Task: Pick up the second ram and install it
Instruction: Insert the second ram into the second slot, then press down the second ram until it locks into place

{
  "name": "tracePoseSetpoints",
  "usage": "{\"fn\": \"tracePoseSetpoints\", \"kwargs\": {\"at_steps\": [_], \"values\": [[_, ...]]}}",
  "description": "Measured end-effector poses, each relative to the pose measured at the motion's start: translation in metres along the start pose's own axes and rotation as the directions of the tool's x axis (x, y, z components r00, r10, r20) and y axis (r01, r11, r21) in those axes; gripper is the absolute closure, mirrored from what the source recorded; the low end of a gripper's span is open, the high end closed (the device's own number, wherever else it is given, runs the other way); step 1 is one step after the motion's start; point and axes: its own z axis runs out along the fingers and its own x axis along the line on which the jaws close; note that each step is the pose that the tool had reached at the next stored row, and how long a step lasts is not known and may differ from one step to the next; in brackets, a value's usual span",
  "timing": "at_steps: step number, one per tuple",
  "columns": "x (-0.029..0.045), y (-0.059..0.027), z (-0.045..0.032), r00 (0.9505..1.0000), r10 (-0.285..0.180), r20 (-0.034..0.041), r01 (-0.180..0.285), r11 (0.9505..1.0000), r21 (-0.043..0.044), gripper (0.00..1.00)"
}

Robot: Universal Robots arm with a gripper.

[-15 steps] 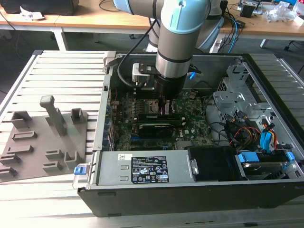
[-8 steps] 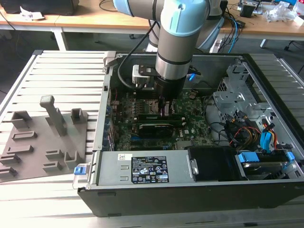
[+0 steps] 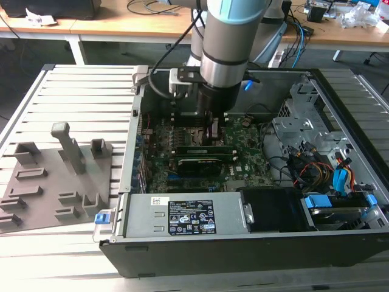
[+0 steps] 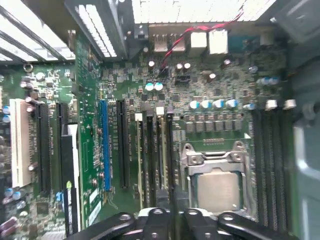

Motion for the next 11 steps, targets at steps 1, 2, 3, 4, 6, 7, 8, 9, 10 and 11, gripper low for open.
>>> {"fn": "tracePoseSetpoints", "kwargs": {"at_steps": [1, 2, 3, 4, 6, 7, 8, 9, 10, 11], "values": [[-0.0019, 0.0004, -0.0085, 1.0000, 0.000, -0.0006, 0.000, 1.0000, 0.0002, 0.86], [-0.0033, 0.0008, -0.0176, 1.0000, 0.000, -0.0010, 0.000, 1.0000, 0.0004, 0.89], [-0.0034, 0.0008, -0.0179, 1.0000, 0.000, -0.0008, 0.000, 1.0000, 0.0006, 0.89], [-0.0034, 0.0009, -0.0181, 1.0000, 0.000, -0.0010, 0.000, 1.0000, 0.0005, 0.89], [-0.0034, 0.0009, -0.0182, 1.0000, 0.000, -0.0011, 0.000, 1.0000, 0.0005, 0.89], [-0.0034, 0.0009, -0.0184, 1.0000, 0.000, -0.0012, 0.000, 1.0000, 0.0005, 0.89], [-0.0035, 0.0009, -0.0184, 1.0000, 0.000, -0.0013, 0.000, 1.0000, 0.0005, 0.89], [-0.0035, 0.0009, -0.0185, 1.0000, 0.000, -0.0014, 0.000, 1.0000, 0.0005, 0.89], [-0.0035, 0.0009, -0.0187, 1.0000, 0.000, -0.0015, 0.000, 1.0000, 0.0005, 0.89], [-0.0035, 0.0009, -0.0187, 1.0000, 0.000, -0.0014, 0.000, 1.0000, 0.0005, 0.89]]}}
